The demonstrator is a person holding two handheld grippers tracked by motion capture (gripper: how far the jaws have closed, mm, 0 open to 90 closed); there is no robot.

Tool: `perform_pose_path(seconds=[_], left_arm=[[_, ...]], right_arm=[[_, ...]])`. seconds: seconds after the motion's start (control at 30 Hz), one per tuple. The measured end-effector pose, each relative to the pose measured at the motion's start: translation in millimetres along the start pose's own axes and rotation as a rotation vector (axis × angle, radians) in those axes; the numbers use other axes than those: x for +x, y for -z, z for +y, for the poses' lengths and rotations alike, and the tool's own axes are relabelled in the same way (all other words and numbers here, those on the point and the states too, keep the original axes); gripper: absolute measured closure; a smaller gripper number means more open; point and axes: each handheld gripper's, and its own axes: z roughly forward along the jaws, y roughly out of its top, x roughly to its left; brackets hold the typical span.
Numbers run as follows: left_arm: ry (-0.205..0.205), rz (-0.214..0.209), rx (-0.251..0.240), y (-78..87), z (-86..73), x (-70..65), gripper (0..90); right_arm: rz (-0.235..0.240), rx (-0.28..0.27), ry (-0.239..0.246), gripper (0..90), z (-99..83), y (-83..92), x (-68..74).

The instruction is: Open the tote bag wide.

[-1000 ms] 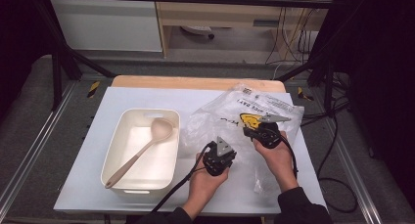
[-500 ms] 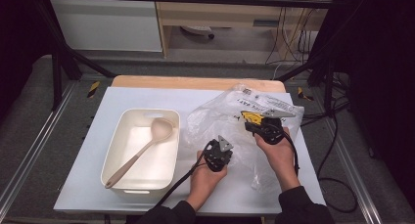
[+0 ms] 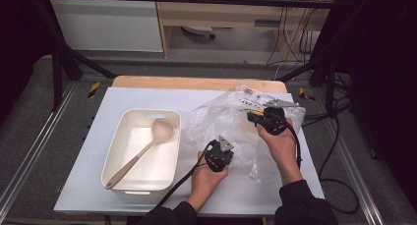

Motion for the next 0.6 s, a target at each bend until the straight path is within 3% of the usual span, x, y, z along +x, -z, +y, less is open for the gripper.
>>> perform_pose_path(seconds=[0.17,0.33,0.6], left_arm=[[-0.001,0.001,-0.001,0.0,-0.2,-0.2,90.0],[-0.001,0.000,-0.001,0.0,-0.1,0.1,90.0],[-0.006,0.004,-0.001,0.0,-0.2,-0.6,90.0]], right_arm=[[-0.011,-0.003,0.006,90.0,6.9,-3.3,-1.4],[-0.009,-0.039,-0.022,90.0,15.4,3.1,-6.4],[-0.010,-0.051,-0.008,90.0,19.9,6.0,-3.9]])
